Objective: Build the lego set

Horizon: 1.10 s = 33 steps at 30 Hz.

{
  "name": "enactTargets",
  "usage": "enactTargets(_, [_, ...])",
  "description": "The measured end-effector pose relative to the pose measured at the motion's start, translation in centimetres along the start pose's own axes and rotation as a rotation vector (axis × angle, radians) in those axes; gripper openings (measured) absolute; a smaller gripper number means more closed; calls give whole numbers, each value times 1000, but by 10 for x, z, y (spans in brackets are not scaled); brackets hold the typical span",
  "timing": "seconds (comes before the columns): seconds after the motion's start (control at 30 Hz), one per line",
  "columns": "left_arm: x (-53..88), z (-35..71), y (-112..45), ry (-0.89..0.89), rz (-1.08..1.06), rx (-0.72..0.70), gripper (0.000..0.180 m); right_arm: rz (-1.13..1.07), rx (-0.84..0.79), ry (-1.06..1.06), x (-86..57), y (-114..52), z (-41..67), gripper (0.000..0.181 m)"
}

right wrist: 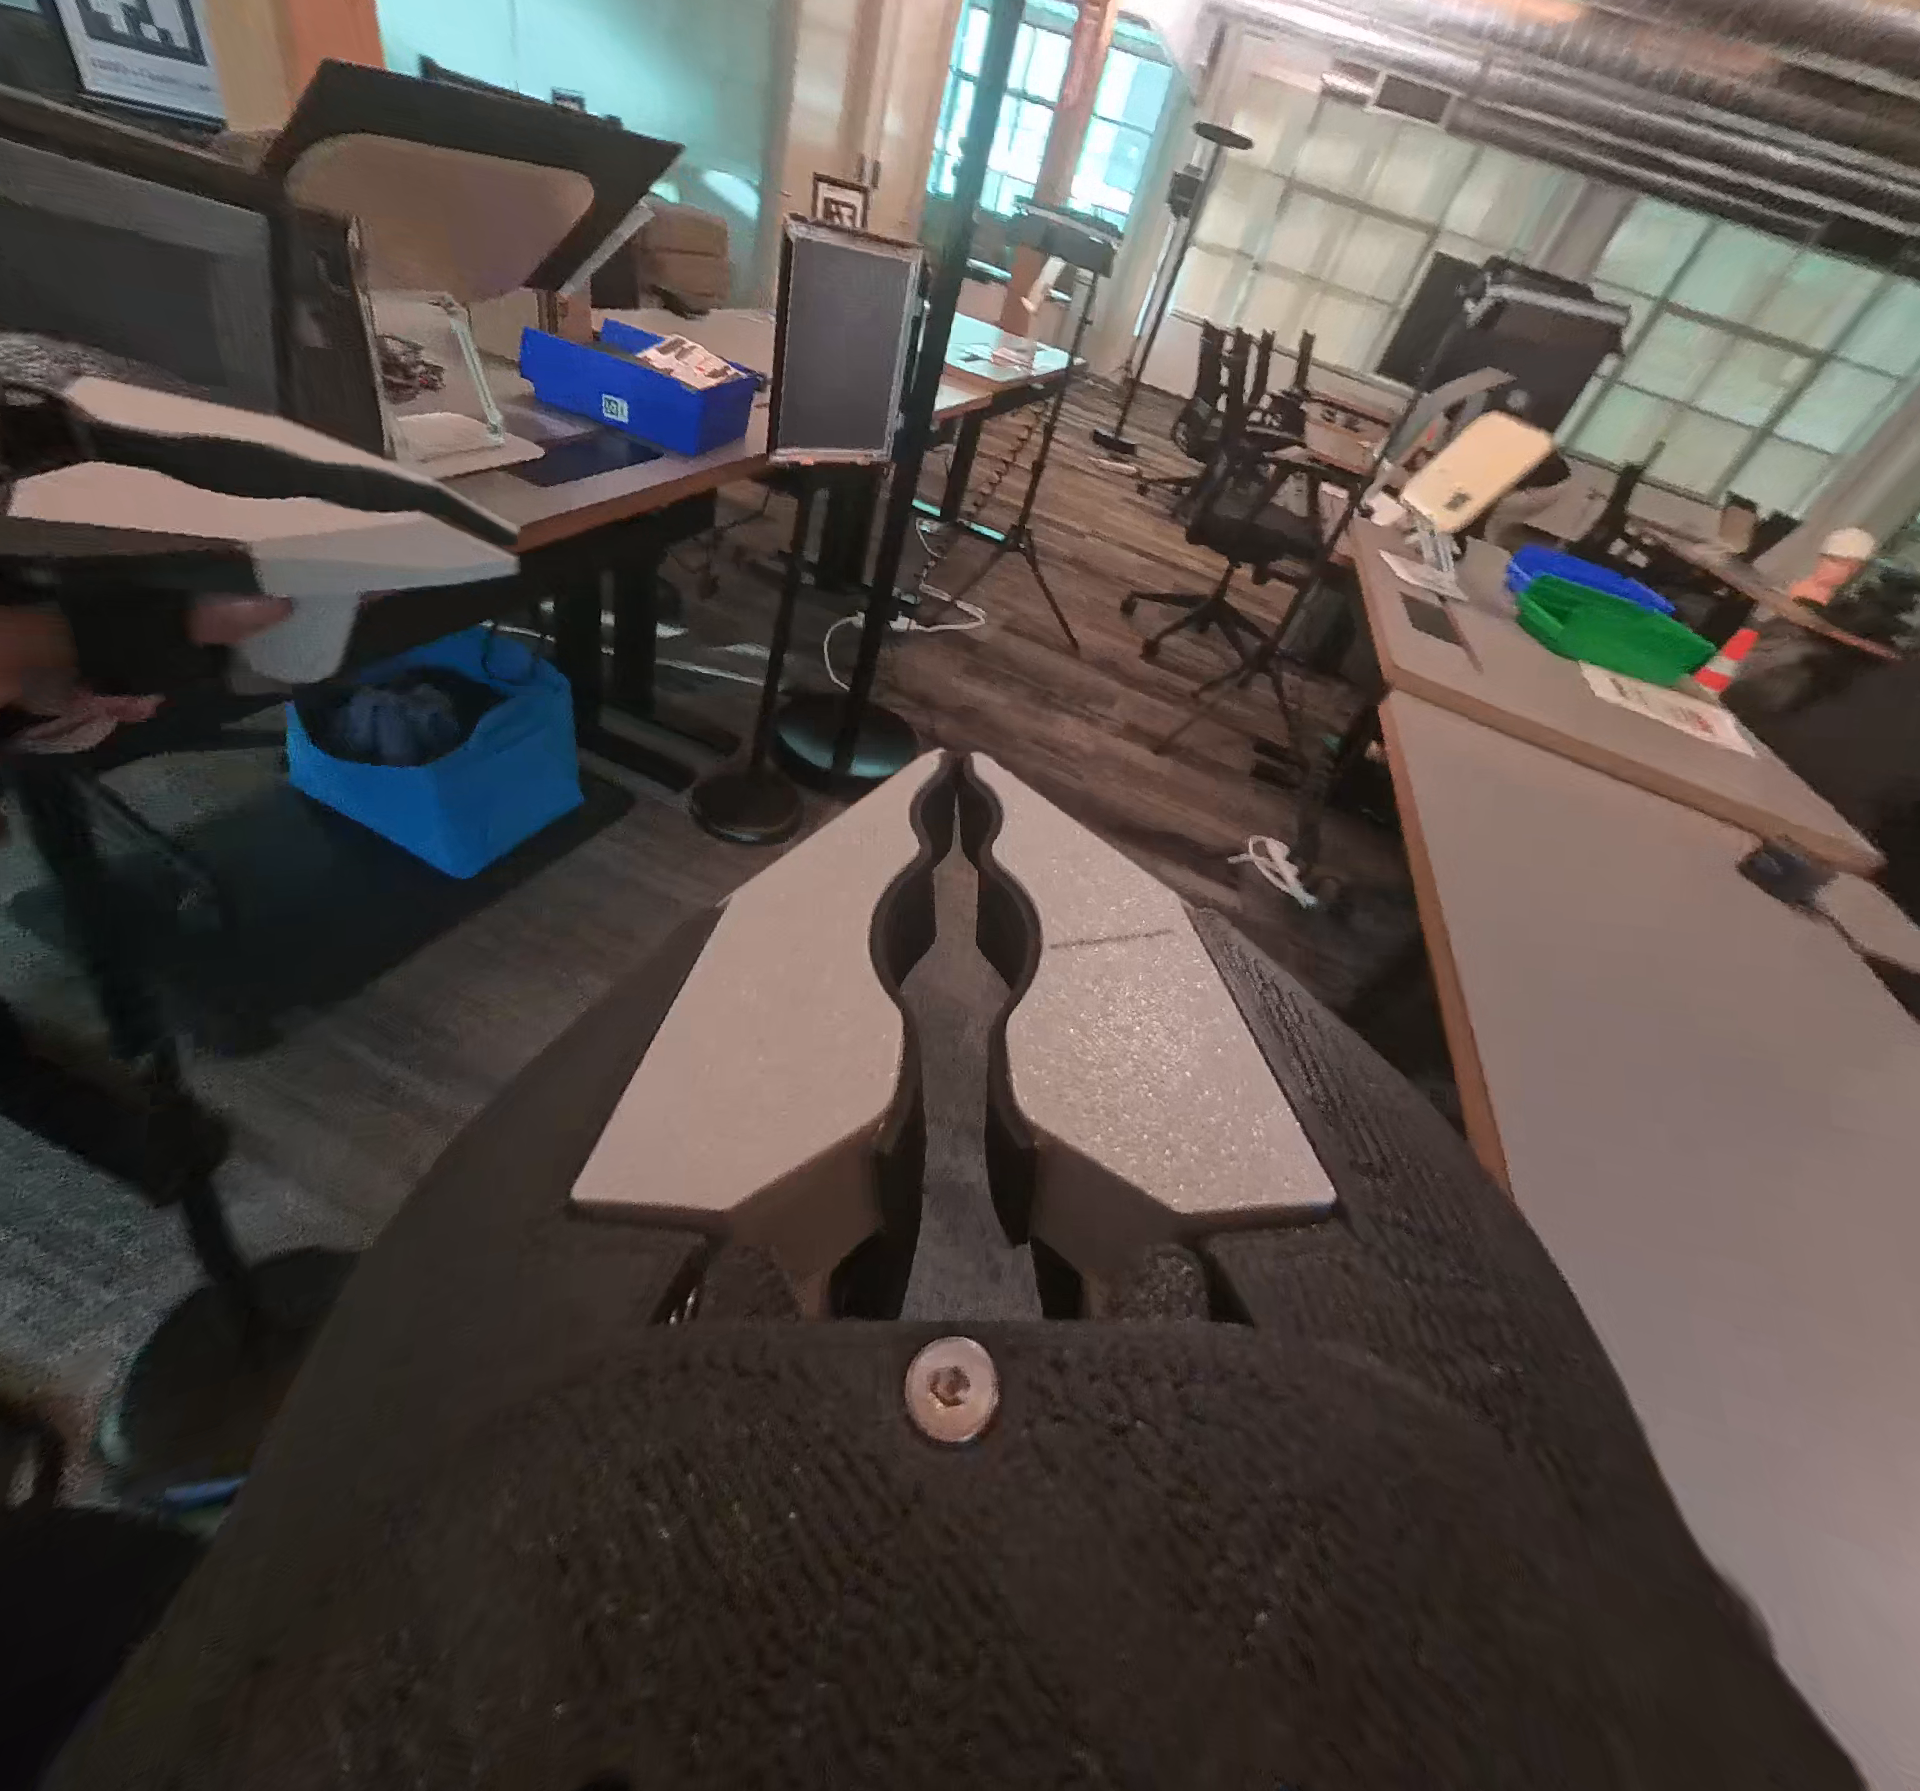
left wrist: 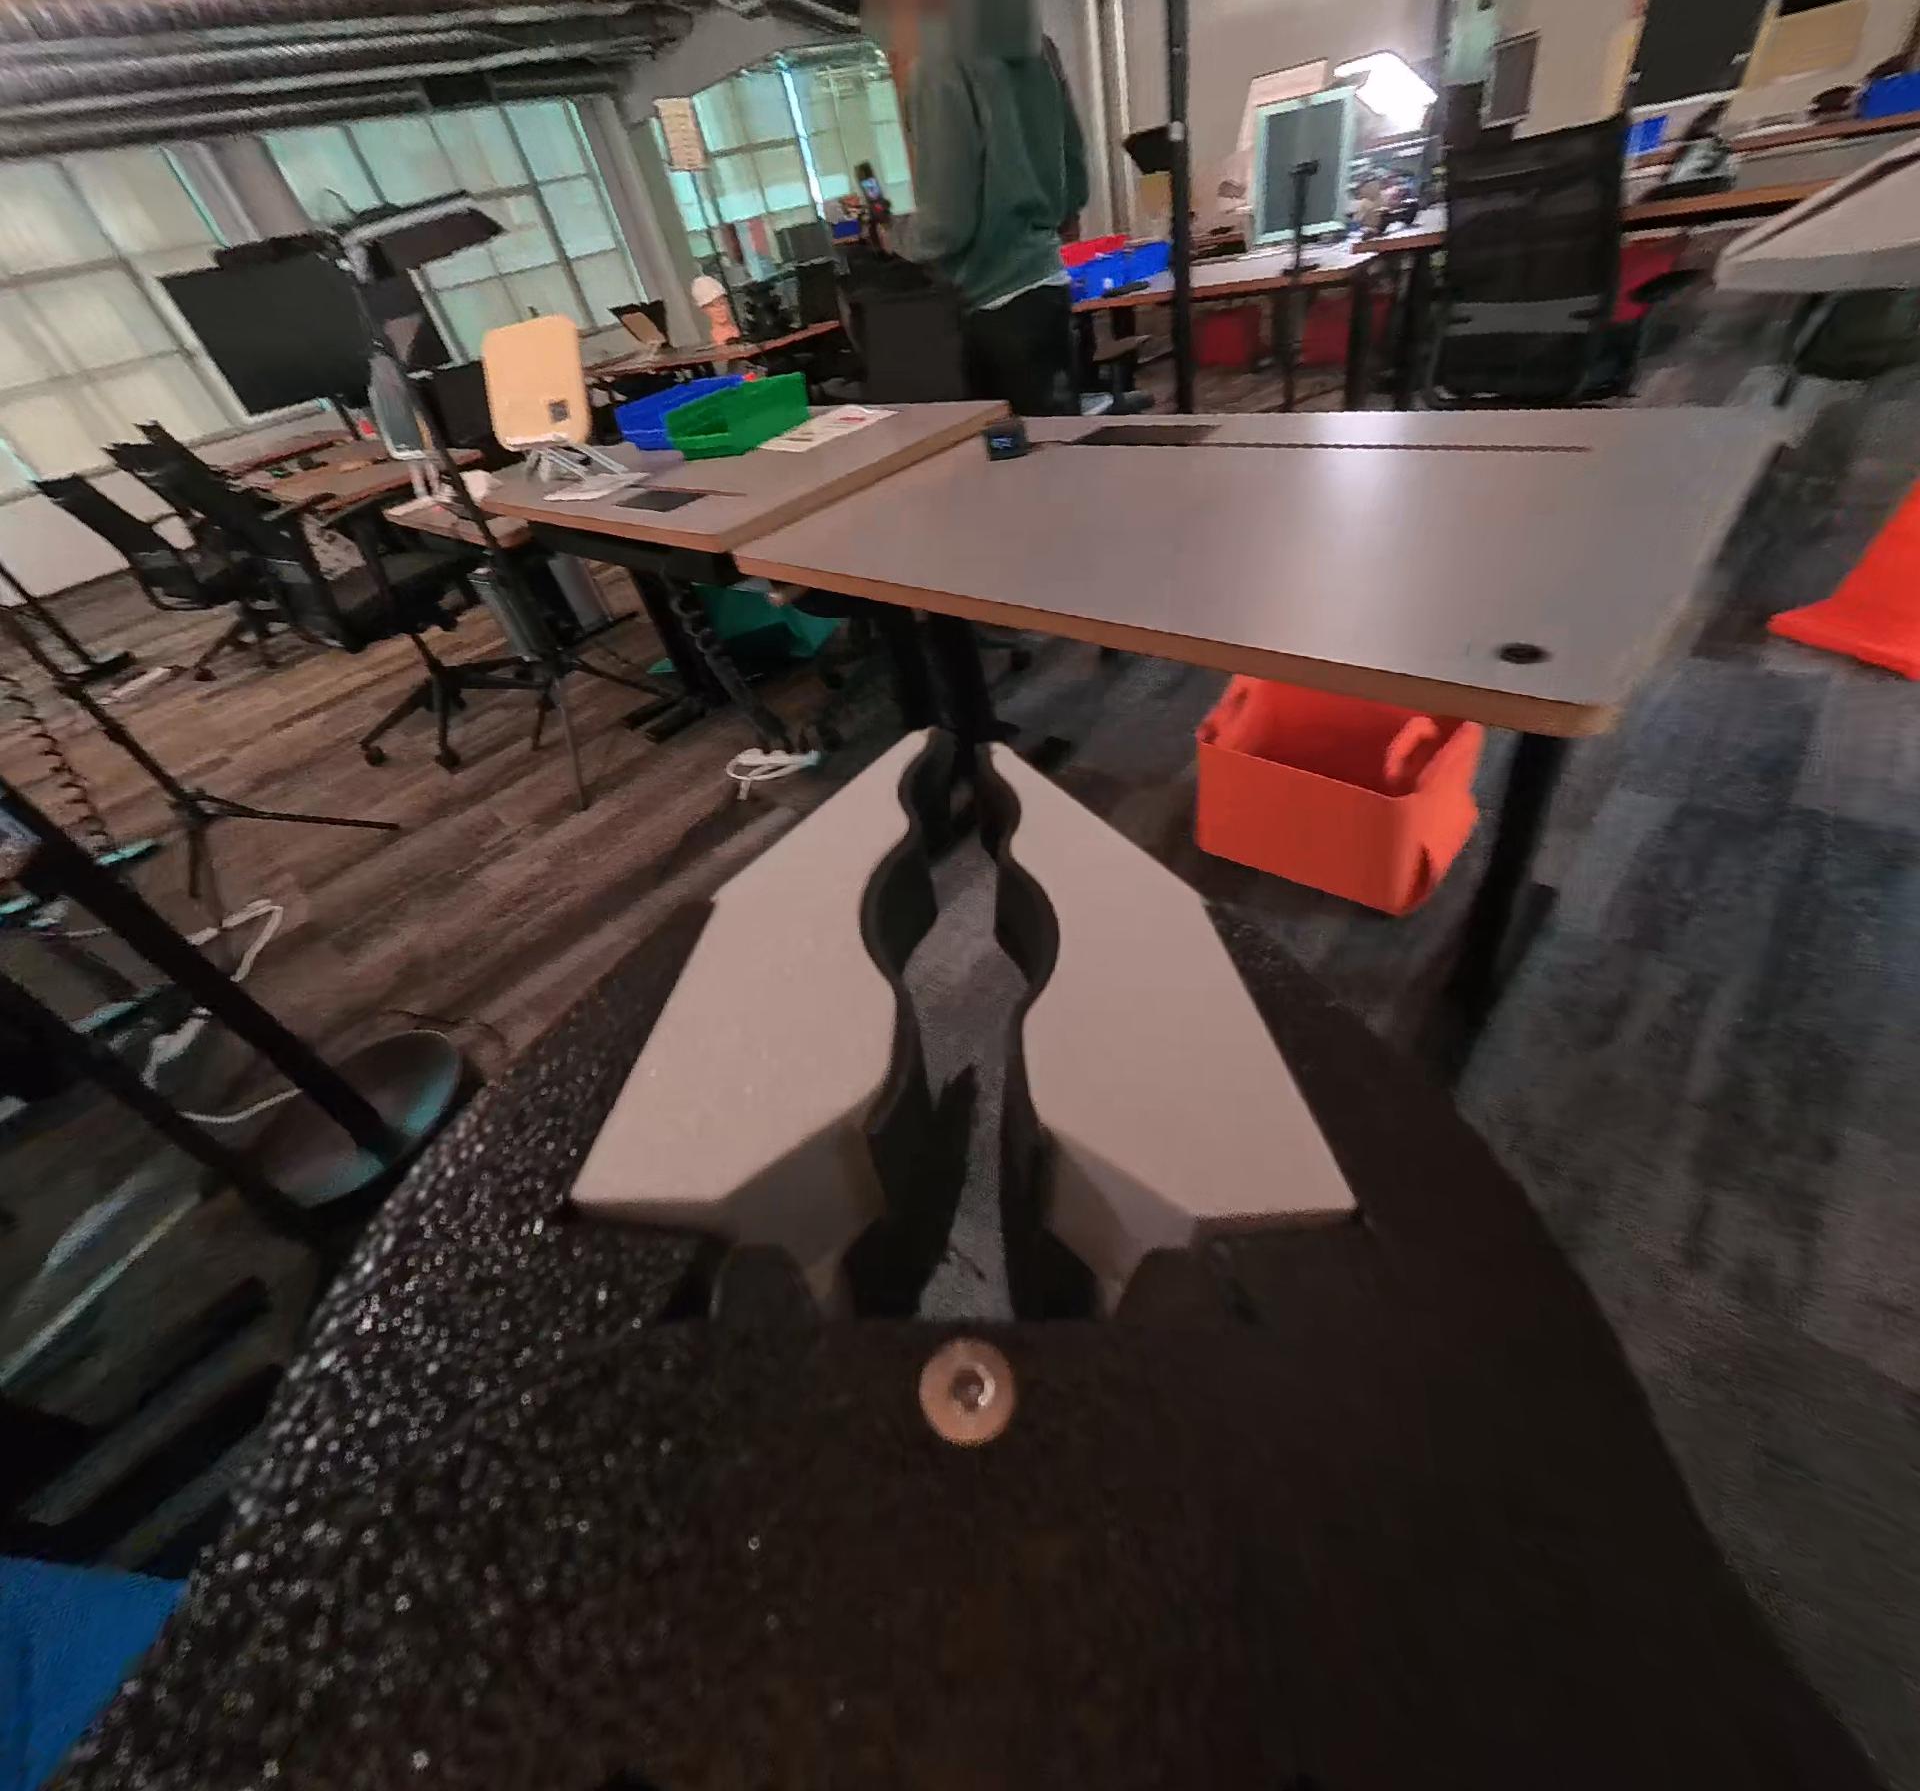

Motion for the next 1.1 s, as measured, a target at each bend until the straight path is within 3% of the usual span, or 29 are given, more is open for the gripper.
enactTargets(0.27, [185, 41, -203, 50, 142, -202, 0, 34, -134, 76, -77, -235, -3, 0])
enactTargets(0.47, [267, 67, -352, 32, 69, -170, 0, -5, -101, 65, -181, -372, -9, 0])
enactTargets(0.77, [384, 19, -537, -45, 89, -56, 0, -49, 106, 14, -317, -554, -121, 0])
enactTargets(0.93, [502, 5, -627, -2, 201, -3, 0, -48, 75, 14, -406, -709, -150, 0])
enactTargets(1.1, [613, 4, -696, 22, 338, 70, 1, 110, 3, 8, -462, -881, -133, 0])
Point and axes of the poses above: each gripper's, where its closed fingertips meet, y back along the fingers, z out of its top, x = y × z across the jaws, the point moved 3 cm from there along y, back along the fingers, and after that the axes turned 8 degrees about y, right-handed, at the moved point
